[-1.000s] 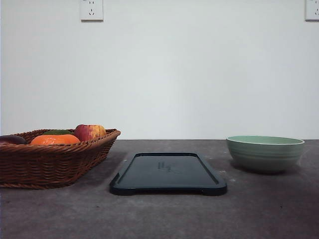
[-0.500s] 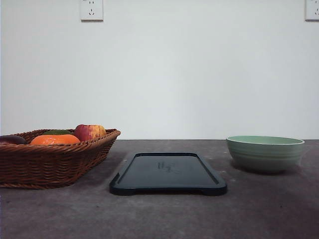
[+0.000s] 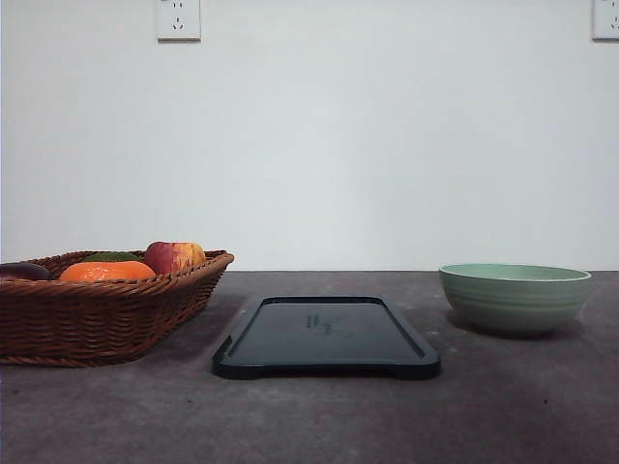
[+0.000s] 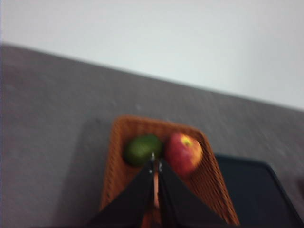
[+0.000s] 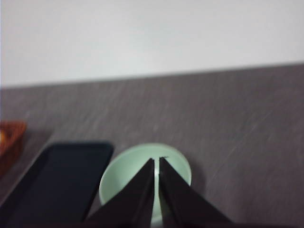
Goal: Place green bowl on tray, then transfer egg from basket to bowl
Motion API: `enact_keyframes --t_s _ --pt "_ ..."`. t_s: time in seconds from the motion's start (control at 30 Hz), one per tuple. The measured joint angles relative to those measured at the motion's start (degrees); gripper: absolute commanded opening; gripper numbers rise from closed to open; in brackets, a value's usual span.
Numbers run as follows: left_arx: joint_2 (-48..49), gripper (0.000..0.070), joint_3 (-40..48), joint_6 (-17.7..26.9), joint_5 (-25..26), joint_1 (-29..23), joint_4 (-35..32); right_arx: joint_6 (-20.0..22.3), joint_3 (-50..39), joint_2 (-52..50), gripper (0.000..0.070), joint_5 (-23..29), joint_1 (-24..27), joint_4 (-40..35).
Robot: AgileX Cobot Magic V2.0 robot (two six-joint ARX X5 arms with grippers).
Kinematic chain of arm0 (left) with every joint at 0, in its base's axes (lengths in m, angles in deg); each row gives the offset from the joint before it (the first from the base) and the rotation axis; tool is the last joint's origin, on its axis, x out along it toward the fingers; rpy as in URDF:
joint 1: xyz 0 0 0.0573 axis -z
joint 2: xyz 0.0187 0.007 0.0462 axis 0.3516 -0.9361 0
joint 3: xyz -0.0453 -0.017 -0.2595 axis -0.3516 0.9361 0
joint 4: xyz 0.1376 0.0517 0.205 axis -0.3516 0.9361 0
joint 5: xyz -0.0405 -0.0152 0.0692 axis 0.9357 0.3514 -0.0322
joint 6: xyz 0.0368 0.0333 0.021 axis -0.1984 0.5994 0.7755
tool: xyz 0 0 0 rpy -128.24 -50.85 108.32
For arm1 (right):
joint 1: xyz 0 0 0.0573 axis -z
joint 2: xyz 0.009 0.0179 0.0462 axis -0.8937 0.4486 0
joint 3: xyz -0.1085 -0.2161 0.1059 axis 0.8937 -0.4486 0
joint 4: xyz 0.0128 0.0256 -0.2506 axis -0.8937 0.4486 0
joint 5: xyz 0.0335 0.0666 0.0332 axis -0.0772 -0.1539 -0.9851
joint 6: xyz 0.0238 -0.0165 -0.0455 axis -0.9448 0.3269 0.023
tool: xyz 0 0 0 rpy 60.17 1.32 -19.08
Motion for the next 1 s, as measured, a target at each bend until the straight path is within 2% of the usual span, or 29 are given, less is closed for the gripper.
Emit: enact_keyframes --t_s 0.13,0.27,0.4,0.47,0.5,0.57,0.6,0.63,0.67,0.87,1.0 --pt "-5.8 0.0000 -4.9 1.7 3.7 0.0 6.8 2.4 4.6 6.1 0.0006 -2.7 0.0 6.2" --pt "-10.8 0.0000 -9.3 4.0 5.0 0.0 12.6 4.4 8.1 10.8 0.0006 -3.9 0.0 11.1" --pt "-12.5 0.0000 -10.7 5.1 5.1 0.0 12.9 5.2 9.0 13.1 0.0006 -4.1 0.0 11.9" --pt "-12.5 0.0031 -10.8 5.4 5.1 0.0 12.6 5.5 9.0 13.2 0.0009 -4.2 0.0 11.9" --pt "-12.5 0.0096 -10.8 5.5 5.1 0.0 12.5 5.7 9.0 13.2 0.0030 -4.4 0.0 11.9" --pt "-12.5 0.0239 -10.8 5.6 5.1 0.0 12.5 6.3 9.0 13.2 0.0146 -5.1 0.0 11.9" --pt "-12.5 0.0286 -10.8 5.7 5.1 0.0 12.5 6.5 9.0 13.2 0.0236 -5.2 0.0 11.9" --pt "-12.5 0.0309 -10.8 5.7 5.1 0.0 12.5 6.7 9.0 13.2 0.0294 -5.3 0.0 11.9" --pt "-12.5 0.0315 -10.8 5.7 5.1 0.0 12.5 6.7 9.0 13.2 0.0323 -5.3 0.0 11.9" --pt "-12.5 0.0315 -10.8 5.7 5.1 0.0 12.5 6.5 9.0 13.2 0.0324 -5.3 -0.1 12.0" --pt "-12.5 0.0314 -10.8 5.7 5.1 0.0 12.5 6.1 11.2 14.3 0.0323 -5.3 -0.1 15.9"
